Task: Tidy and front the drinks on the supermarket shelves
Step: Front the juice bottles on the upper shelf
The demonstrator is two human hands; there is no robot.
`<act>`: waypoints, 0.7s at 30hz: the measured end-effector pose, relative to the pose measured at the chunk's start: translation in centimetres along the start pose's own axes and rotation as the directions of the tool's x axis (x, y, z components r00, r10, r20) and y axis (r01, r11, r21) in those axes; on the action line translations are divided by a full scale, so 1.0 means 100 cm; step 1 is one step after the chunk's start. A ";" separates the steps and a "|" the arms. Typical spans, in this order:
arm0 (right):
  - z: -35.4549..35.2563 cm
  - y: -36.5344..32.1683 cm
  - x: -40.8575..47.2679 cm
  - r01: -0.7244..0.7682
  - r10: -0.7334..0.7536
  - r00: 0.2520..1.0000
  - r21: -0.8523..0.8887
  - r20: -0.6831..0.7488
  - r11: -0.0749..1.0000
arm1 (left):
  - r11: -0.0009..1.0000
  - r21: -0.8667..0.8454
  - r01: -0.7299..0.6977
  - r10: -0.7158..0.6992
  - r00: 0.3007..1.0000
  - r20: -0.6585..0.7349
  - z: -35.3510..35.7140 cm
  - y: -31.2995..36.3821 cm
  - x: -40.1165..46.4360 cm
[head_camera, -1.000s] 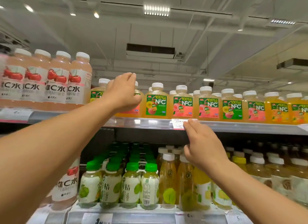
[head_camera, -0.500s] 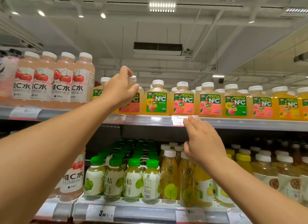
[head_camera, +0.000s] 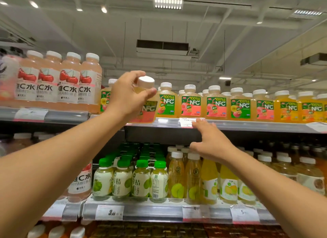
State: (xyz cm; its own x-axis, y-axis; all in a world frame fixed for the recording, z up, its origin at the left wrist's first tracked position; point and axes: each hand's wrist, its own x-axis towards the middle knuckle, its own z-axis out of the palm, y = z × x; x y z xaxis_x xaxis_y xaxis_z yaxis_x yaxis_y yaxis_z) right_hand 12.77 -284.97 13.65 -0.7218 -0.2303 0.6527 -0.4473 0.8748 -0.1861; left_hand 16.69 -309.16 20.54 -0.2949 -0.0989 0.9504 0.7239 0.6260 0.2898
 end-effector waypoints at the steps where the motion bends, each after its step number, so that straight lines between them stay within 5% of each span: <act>1: -0.009 0.000 -0.004 -0.012 0.008 1.000 0.143 0.029 0.990 | 1.000 -0.021 -0.005 0.006 1.000 0.029 0.002 0.005 -0.007; 4: -0.029 -0.007 -0.023 0.016 -0.065 0.995 0.493 0.082 0.870 | 0.990 -0.136 0.027 -0.010 0.992 0.123 0.016 0.020 -0.029; 8: -0.030 -0.014 -0.043 -0.009 -0.079 0.990 0.614 0.116 0.789 | 0.941 -0.303 0.148 -0.069 0.964 0.258 0.044 0.034 -0.051; 13: -0.038 0.002 -0.061 -0.042 0.050 0.999 0.564 0.002 0.825 | 0.834 -0.486 0.262 -0.069 0.923 0.379 0.076 0.049 -0.065; 21: -0.063 0.058 -0.100 -0.119 0.164 0.986 0.564 -0.029 0.817 | 0.824 -0.445 0.351 -0.062 0.837 0.544 0.125 0.078 -0.087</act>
State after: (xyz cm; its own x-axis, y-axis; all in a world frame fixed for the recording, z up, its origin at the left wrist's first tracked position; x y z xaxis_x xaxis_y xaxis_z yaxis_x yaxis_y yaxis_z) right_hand 20.71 -274.87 10.70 -0.7697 -0.0707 0.6345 -0.5772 0.5016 -0.6444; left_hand 17.08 -293.76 13.15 -0.6309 0.2997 0.7156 0.7708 0.1368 0.6223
